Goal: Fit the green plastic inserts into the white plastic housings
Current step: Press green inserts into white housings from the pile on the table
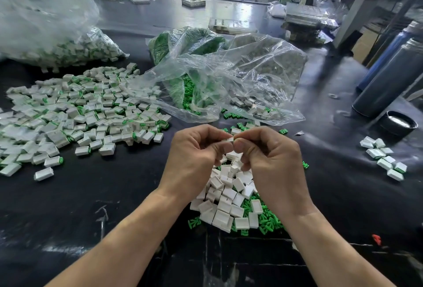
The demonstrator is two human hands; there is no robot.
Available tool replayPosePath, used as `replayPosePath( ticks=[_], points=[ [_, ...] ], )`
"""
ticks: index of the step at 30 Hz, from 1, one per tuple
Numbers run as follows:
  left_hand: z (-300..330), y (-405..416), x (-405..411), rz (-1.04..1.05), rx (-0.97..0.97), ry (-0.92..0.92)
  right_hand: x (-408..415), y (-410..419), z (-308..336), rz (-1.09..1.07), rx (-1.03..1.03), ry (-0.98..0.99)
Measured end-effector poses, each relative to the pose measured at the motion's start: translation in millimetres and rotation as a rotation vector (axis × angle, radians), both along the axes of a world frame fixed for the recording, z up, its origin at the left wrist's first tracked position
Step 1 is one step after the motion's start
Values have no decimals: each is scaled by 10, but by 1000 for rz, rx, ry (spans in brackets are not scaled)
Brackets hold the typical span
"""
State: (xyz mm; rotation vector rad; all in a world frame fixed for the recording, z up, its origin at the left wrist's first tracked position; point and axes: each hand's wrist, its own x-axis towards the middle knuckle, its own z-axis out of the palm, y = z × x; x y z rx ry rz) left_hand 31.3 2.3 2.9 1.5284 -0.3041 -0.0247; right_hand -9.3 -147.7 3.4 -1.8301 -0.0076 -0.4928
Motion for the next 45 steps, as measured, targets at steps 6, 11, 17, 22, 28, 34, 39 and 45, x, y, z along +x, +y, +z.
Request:
replayPosePath(
  ticks=[6,11,17,22,28,34,39,45],
  points=[
    [0,-11,23,-24,-71,39,7,17,1,38,219,-9],
    [23,-41,-7,-61,-131,43,25,46,3,111,345,130],
    [45,-77,-63,-190,-176,65,23,133,-10,218,370,257],
    [47,-84,-76,-232,-125,27,10,127,17,183,314,258],
    [69,-97,-96,-233,-135,13,-12,149,46,216,379,258],
    [84,-127,-112,-218,-80,-26,-33,179,108,196,454,218],
    [84,-136,-139,-190,-16,-64,-43,203,109,164,383,170],
    [79,-140,-150,-148,49,-94,-21,208,57,106,372,138]
  ],
)
